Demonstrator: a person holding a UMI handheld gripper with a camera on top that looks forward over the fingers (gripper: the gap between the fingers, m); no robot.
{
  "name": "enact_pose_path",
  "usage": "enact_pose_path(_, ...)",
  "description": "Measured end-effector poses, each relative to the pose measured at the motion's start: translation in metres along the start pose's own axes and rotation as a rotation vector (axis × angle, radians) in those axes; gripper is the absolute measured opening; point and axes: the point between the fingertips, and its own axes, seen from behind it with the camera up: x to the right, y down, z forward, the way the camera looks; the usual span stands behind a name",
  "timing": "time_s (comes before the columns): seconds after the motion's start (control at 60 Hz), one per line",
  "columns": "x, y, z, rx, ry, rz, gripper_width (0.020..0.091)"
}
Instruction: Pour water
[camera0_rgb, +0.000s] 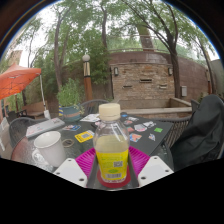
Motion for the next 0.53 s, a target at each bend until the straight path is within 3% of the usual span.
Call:
enact_pose_path(0.1,0.001,0.002,-0.001,-0.009,0.003,0.0,0.0539)
enact_pose_path(0.133,0.004,0.003,-0.005,-0.018,0.019,-0.005,0.0593)
enact_pose_path(0.217,0.011,0.01,-0.013,-0.055,0.069,-0.009,0.0815)
enact_pose_path(0.25,0.013,0.009,-0.019,-0.056,0.087,-0.01,0.0861)
enact_pose_path(0.383,0.007,0.008,-0.056,-0.066,0.113,0.003,0.084)
enact_pose_path(0.533,-0.016,-0.015,-0.115,-0.016,0.11,0.015,0.0839)
